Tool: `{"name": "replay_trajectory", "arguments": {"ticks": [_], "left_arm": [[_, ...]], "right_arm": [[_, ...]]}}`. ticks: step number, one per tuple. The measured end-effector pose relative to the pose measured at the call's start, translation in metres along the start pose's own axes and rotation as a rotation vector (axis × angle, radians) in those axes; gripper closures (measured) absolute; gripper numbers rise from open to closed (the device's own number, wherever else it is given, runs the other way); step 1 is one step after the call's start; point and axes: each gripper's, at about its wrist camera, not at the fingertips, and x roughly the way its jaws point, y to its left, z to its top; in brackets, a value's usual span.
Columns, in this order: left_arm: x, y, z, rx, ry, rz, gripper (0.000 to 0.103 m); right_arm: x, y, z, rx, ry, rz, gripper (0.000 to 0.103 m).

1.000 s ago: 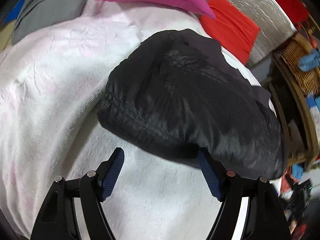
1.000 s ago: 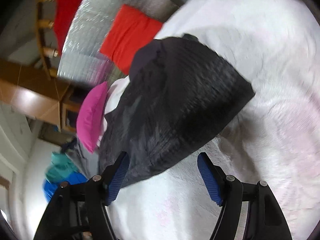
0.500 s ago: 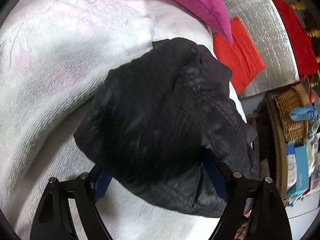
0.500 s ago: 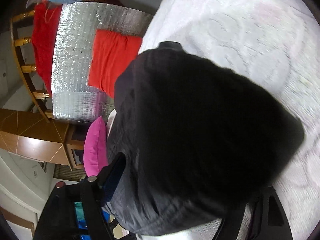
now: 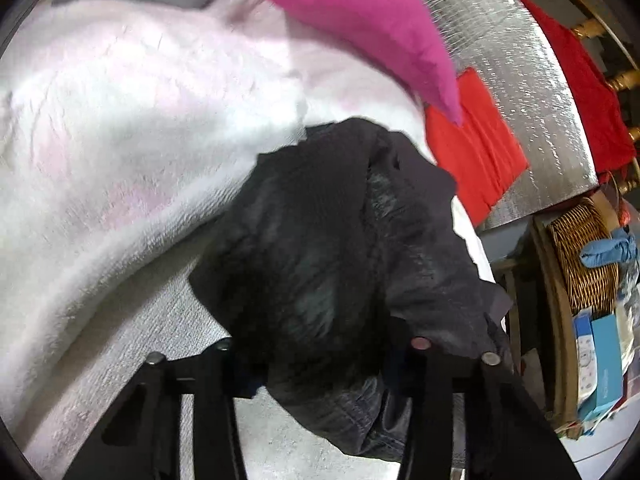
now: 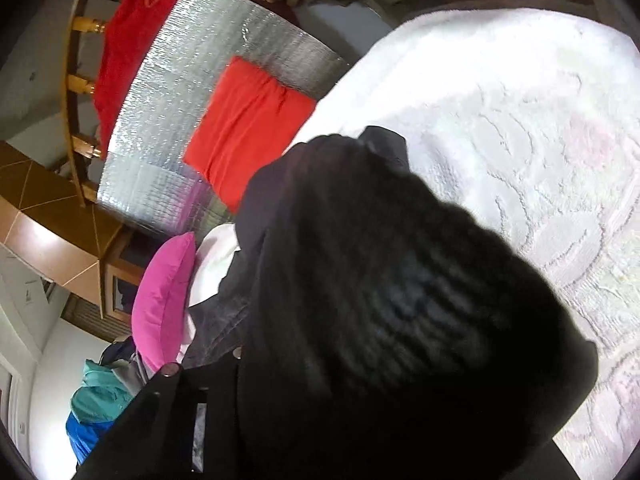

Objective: Fold large clothes

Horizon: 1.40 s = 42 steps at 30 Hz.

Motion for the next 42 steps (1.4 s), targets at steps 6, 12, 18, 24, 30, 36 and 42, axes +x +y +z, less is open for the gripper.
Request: {"name": "replay_trajectory", "arguments": {"ticks": [6, 12, 18, 24, 30, 36, 42], "left_arm": [[-0.028, -0.002, -0.011, 0.045, -0.003, -0.004, 0.066], [-0.067, 0.014, -0.048, 0.066, 0.033, -0.006, 0.066], [-0.110, 0.043, -0.098, 0.047, 0.034, -0.003, 0.067], [-0.104, 0.058, -0.104, 0.056, 0.096, 0.062, 0.043], [-0.111, 0.071, -0.087, 0.008, 0.144, 0.059, 0.029], [-0.119, 0.092, -0.086, -0.030, 0.180, 0.040, 0.025], [-0.120, 0.107, -0.084, -0.023, 0.152, 0.006, 0.033]], "right_arm": [[-0.025, 0.001, -0.013, -0.035, 0.006, 0.006, 0.066], [-0.049, -0.004, -0.018, -0.038, 0.028, 0.006, 0.066], [-0.092, -0.036, -0.046, 0.029, 0.062, 0.022, 0.066], [-0.100, -0.059, -0.060, 0.112, 0.124, -0.020, 0.048], [-0.131, -0.091, -0.059, 0.270, 0.155, 0.008, 0.036], [-0.155, -0.112, -0.054, 0.374, 0.107, 0.020, 0.030], [-0.146, -0.125, -0.049, 0.403, 0.095, 0.027, 0.035]]}}
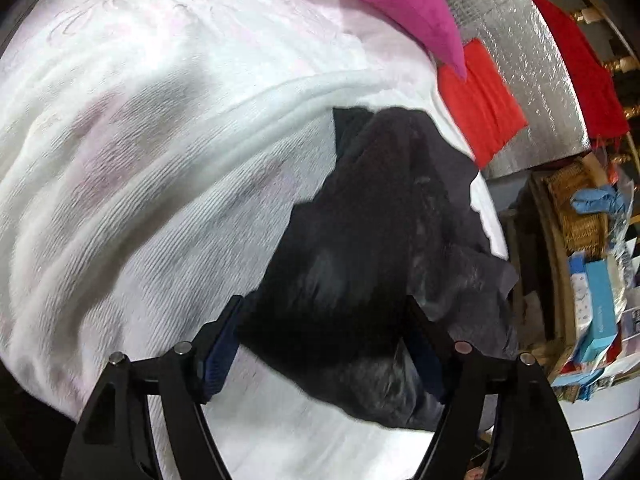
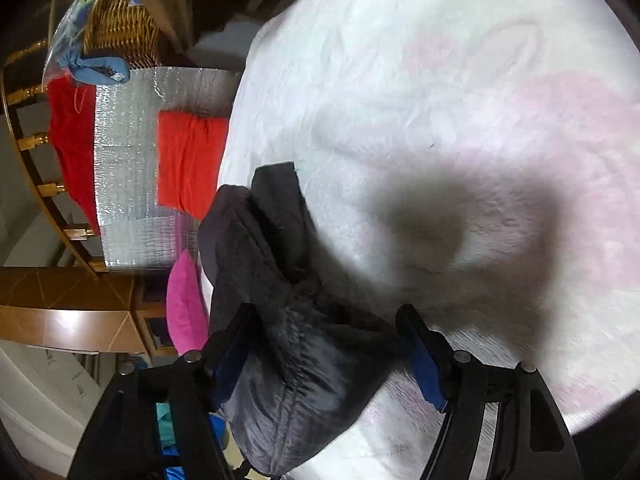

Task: Fold large clothes
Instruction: 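Release the jacket and press the folded bundle flat with both grippers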

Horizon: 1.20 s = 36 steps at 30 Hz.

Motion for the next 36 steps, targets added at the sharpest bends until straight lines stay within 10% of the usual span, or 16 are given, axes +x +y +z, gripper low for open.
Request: {"name": "replay_trajectory", "arguments": {"ticks": [2, 9, 14, 23, 29, 36], "left_arm": [[0.002, -0.006, 0.005, -0.010, -0.001, -0.006, 0.042], [0.012, -0.031, 0.021, 0.063, 0.002, 0.069, 0.047], [0.002, -0.022, 0.018, 0.049, 0.019, 0.078, 0.039], [-0.053, -0.071, 0.006, 0.323, -0.180, 0.302, 0.033], [-0.045, -0.102, 0.013, 0.446, -0.212, 0.330, 0.025], [0.017, -0.082, 0.034, 0.424, -0.022, 0.400, 0.025]], "right_arm": [[-0.001, 0.008, -0.001, -0.062, -0.008, -0.007, 0.057], [-0.007, 0.034, -0.012, -0.226, -0.058, -0.081, 0.064], [-0.010, 0.018, -0.007, -0.121, -0.028, -0.119, 0.037], [-0.080, 0.065, -0.003, -0.367, -0.264, -0.200, 0.029], [-0.054, 0.073, 0.007, -0.442, -0.157, -0.231, 0.028], [0.012, 0.066, 0.014, -0.449, 0.059, -0.252, 0.040]]}}
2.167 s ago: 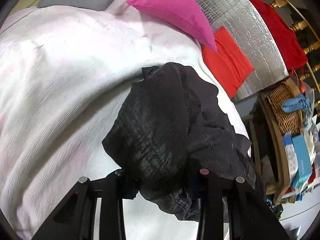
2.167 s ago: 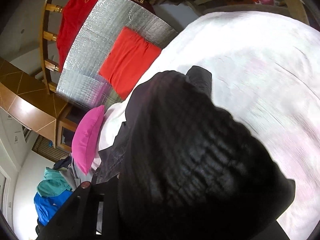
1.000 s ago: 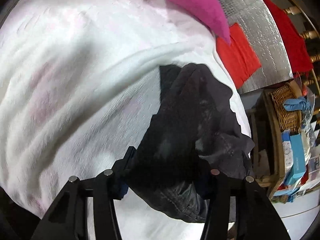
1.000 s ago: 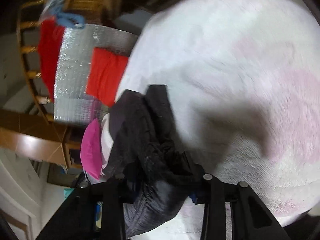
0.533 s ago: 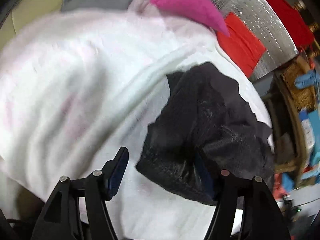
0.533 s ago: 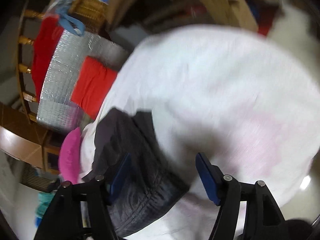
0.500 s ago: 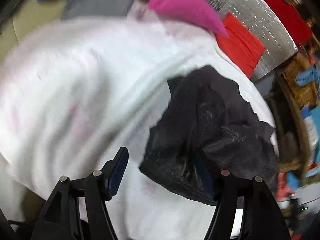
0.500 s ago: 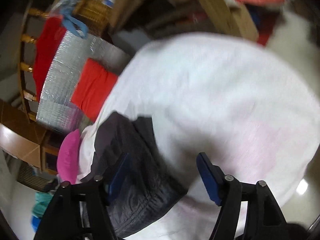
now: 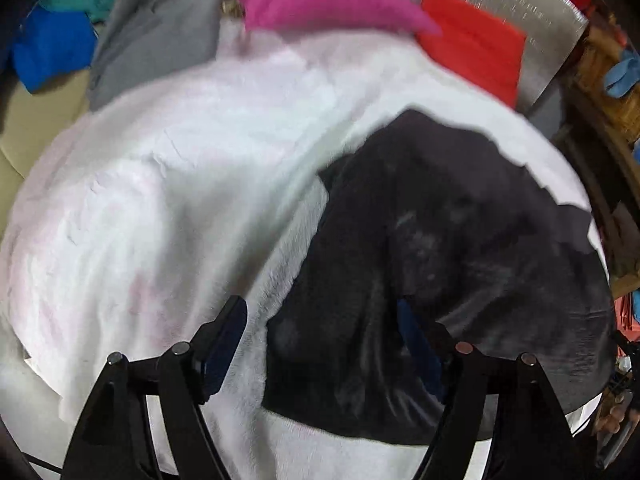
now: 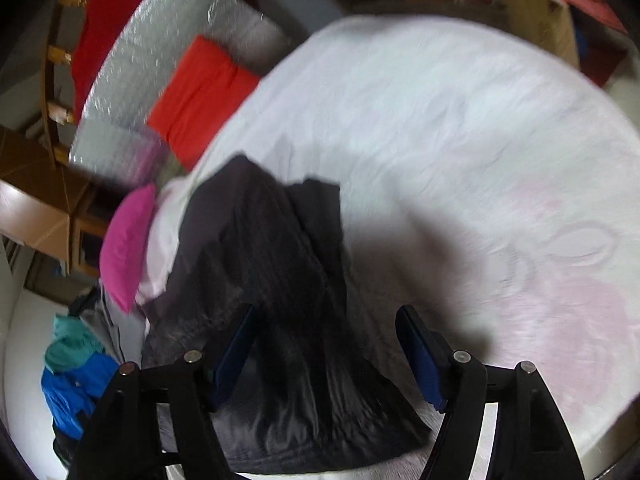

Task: Fold large clothes
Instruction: 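Release the jacket and press the folded bundle flat with both grippers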

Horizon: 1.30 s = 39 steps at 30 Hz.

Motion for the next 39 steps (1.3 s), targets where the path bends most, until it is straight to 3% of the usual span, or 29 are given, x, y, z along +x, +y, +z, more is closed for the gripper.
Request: {"name": "replay_trajectory", "arguments": {"ticks": [1, 4, 7, 9, 11, 13, 15, 16, 17, 19, 22, 26, 32, 36, 38, 39], "left_arm": [[0.007, -0.001, -0.001, -0.008, 0.013, -0.015, 0.025], [0.009, -0.004, -0.002, 0.003, -0.008, -0.025, 0.025], [0.019, -0.013, 0.001, 0.045, -0.014, 0.044, 0.025], [0.033, -0.015, 0.004, 0.048, 0.012, 0.053, 0.023], [0.035, -0.016, 0.006, 0.032, 0.021, 0.054, 0.022], [0.027, -0.020, 0.007, 0.038, 0.016, 0.061, 0.023], [0.012, -0.025, 0.005, 0.062, -0.016, 0.082, 0.023], [0.004, -0.028, 0.003, 0.068, -0.044, 0.091, 0.023], [-0.009, -0.033, -0.001, 0.080, -0.084, 0.091, 0.023], [-0.029, -0.048, -0.007, 0.125, -0.141, 0.088, 0.023], [-0.049, -0.074, -0.014, 0.199, -0.205, 0.113, 0.023], [-0.059, -0.109, -0.022, 0.286, -0.249, 0.104, 0.023], [-0.028, -0.140, -0.035, 0.362, -0.186, 0.130, 0.023], [0.006, -0.143, -0.041, 0.379, -0.127, 0.167, 0.022], [0.009, -0.144, -0.045, 0.373, -0.135, 0.169, 0.021], [0.007, -0.145, -0.047, 0.373, -0.151, 0.171, 0.021]], "right_arm": [[0.006, 0.004, -0.002, -0.031, 0.018, 0.003, 0.062], [0.005, 0.021, -0.008, -0.151, -0.025, -0.027, 0.071], [-0.008, 0.033, -0.012, -0.219, -0.113, -0.030, 0.072], [-0.002, 0.030, -0.012, -0.212, -0.101, -0.071, 0.072], [0.010, 0.026, -0.013, -0.197, -0.049, -0.104, 0.069], [0.004, 0.027, -0.011, -0.192, -0.063, -0.111, 0.066], [-0.016, 0.030, -0.012, -0.200, -0.139, -0.128, 0.055], [-0.026, 0.031, -0.013, -0.200, -0.191, -0.142, 0.040], [-0.037, 0.030, -0.015, -0.198, -0.247, -0.141, 0.031], [-0.060, 0.035, -0.018, -0.195, -0.347, -0.094, 0.030], [-0.076, 0.044, -0.024, -0.230, -0.416, -0.050, 0.030], [-0.066, 0.071, -0.037, -0.325, -0.347, 0.049, 0.030], [-0.030, 0.111, -0.051, -0.476, -0.250, 0.044, 0.030], [0.022, 0.122, -0.057, -0.540, -0.103, -0.041, 0.031], [0.047, 0.116, -0.058, -0.535, -0.022, -0.120, 0.039], [0.049, 0.113, -0.060, -0.543, -0.025, -0.136, 0.040]]}}
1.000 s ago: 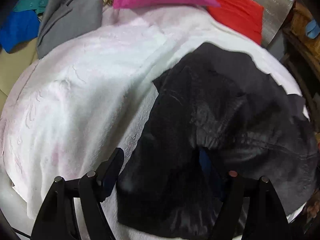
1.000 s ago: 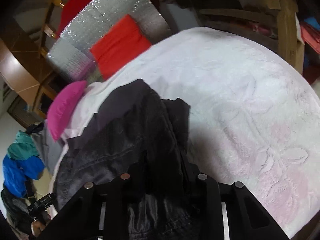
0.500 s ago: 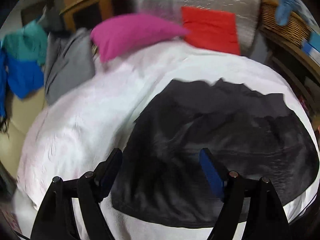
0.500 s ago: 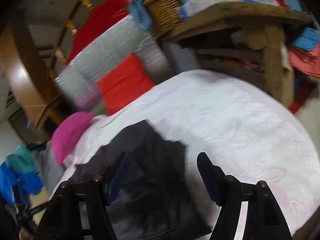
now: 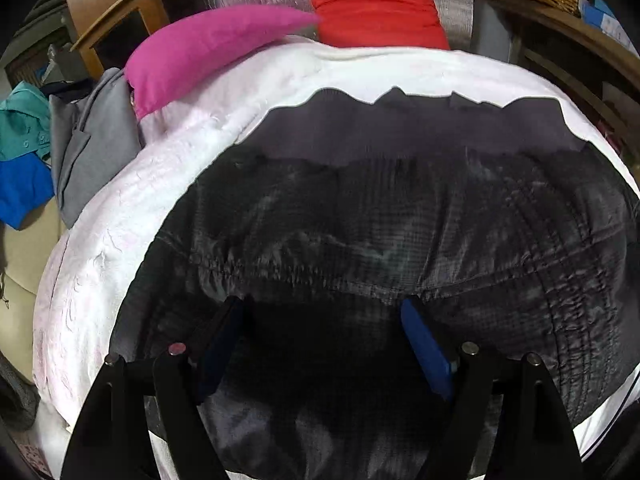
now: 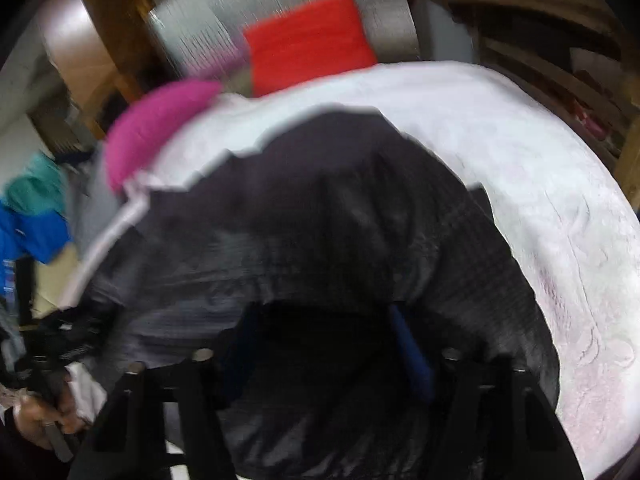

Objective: Fold large clothes

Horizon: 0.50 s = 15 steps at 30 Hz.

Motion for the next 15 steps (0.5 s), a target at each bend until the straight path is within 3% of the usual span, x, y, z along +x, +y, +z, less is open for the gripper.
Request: {"name": "replay_trajectory", "arguments": {"ticks": [8, 12, 15], "left_arm": [[-0.021, -0.001, -0.008, 0.025, -0.095, 0.043, 0.021], [-0.029, -0.002, -0.010, 0.028, -0.127, 0.049, 0.021], [-0.032, -0.003, -0.011, 0.029, -0.138, 0.053, 0.021]], "right_arm": [[-0.041, 0.003, 0.002, -0.003, -0.176, 0.126, 0.040], [-0.026, 0.013, 0.003, -0.034, -0.122, 0.131, 0.040], [-0.001, 0.018, -0.003, -0.043, -0.013, 0.091, 0.042]]}}
